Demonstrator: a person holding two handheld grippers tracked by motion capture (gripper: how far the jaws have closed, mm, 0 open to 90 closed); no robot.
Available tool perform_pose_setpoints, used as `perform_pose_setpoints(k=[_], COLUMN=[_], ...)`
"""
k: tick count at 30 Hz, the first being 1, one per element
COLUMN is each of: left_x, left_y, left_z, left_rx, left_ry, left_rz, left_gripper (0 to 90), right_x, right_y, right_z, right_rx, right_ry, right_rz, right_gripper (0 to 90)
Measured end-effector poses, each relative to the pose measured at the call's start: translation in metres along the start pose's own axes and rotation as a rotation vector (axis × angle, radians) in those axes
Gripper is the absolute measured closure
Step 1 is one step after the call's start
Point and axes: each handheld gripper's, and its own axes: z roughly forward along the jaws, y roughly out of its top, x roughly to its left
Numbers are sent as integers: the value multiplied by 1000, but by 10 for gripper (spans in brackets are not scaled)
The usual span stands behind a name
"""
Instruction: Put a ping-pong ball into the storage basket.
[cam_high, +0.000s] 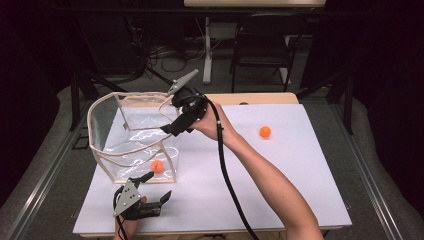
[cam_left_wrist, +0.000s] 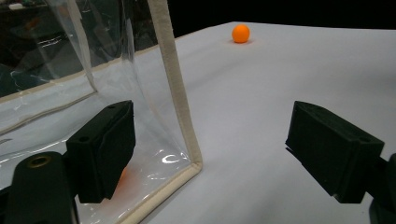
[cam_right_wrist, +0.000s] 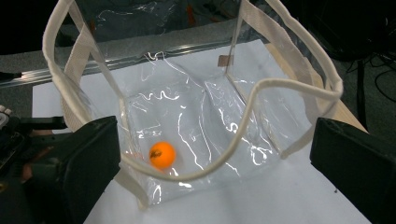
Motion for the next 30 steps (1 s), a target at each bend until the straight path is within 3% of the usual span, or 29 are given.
perform_pose_setpoints(k=[16,30], left_x=[0,2], left_y=[0,-2], left_z=[0,-2], left_rx=[1,-5], left_ry=[-1,0], left_rz=[3,-9], left_gripper=[158,157], right_x=[-15,-19], right_y=[-49,-104], right_z=[-39,-50], right_rx=[-60,-52], right_ry=[-63,-107], right_rz=[46,85], right_gripper=[0,0])
